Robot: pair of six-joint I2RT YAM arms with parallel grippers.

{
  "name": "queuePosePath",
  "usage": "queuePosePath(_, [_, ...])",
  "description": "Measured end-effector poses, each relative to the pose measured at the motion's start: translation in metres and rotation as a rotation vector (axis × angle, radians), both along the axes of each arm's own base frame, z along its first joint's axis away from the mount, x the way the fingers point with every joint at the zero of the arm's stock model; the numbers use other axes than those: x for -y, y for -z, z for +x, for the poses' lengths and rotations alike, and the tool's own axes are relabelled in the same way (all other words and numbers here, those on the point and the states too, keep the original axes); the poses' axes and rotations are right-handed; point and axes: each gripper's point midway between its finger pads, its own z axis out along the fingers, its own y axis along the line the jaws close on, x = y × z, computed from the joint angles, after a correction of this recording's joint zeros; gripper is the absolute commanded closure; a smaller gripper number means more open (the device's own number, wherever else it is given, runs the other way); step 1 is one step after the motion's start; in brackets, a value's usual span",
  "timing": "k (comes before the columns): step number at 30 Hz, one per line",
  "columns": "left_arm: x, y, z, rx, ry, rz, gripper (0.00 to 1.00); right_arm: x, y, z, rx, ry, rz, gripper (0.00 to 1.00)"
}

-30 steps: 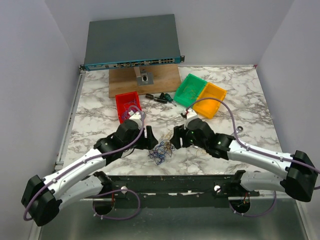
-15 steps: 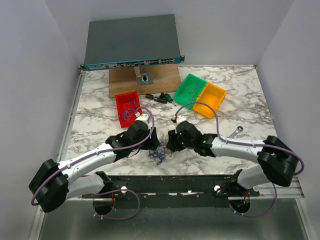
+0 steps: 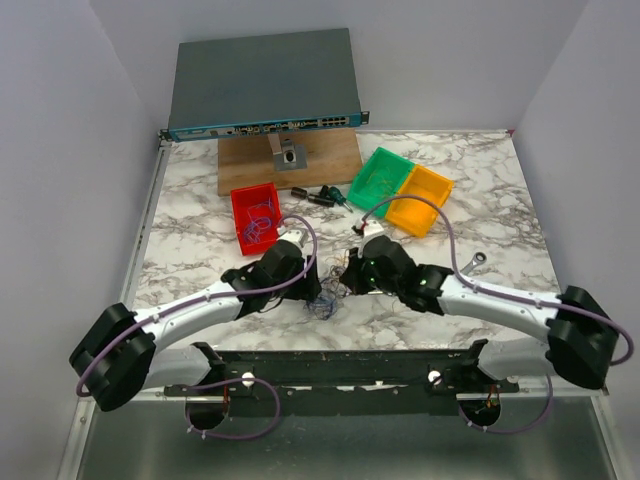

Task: Untangle the cables

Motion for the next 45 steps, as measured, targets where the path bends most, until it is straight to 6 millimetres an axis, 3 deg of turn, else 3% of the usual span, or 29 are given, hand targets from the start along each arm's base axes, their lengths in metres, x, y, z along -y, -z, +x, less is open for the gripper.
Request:
queuePosePath(4, [0.005,0.004,0.0,-0.007,0.028,-0.025,0.35,0.008,-0.053,0.002,0.074,0.05,0.097,0.99])
queuePosePath(9, [0.017,0.02,-0.006,-0.064,0.095,-0.041,0.43,0.017,-0.103,0.006,0.132,0.098,0.161,0.99])
queuePosePath(12, [0.025,0.032,-0.009,-0.098,0.133,-0.051,0.43,0.021,-0.133,0.009,0.165,0.125,0.194,0.99])
queuePosePath(17, [0.032,0.011,-0.006,-0.007,0.149,-0.144,0.32,0.028,-0.164,0.014,0.205,0.168,0.216,0.99])
queuePosePath(23, [0.025,-0.033,-0.012,0.188,0.152,-0.306,0.27,0.039,-0.159,0.019,0.206,0.236,0.183,0.99])
queuePosePath(28, [0.02,-0.045,-0.008,0.259,0.133,-0.318,0.28,0.049,-0.149,0.027,0.217,0.307,0.151,0.99])
queuePosePath(33, [0.018,-0.054,0.0,0.332,0.144,-0.293,0.38,0.048,-0.141,0.03,0.204,0.327,0.137,0.99])
queuePosePath(41, [0.046,-0.087,0.017,0.429,0.244,-0.29,0.44,0.046,-0.134,0.027,0.176,0.331,0.148,0.99])
queuePosePath(45, [0.059,-0.09,0.021,0.432,0.28,-0.291,0.43,0.044,-0.134,0.026,0.167,0.323,0.16,0.99])
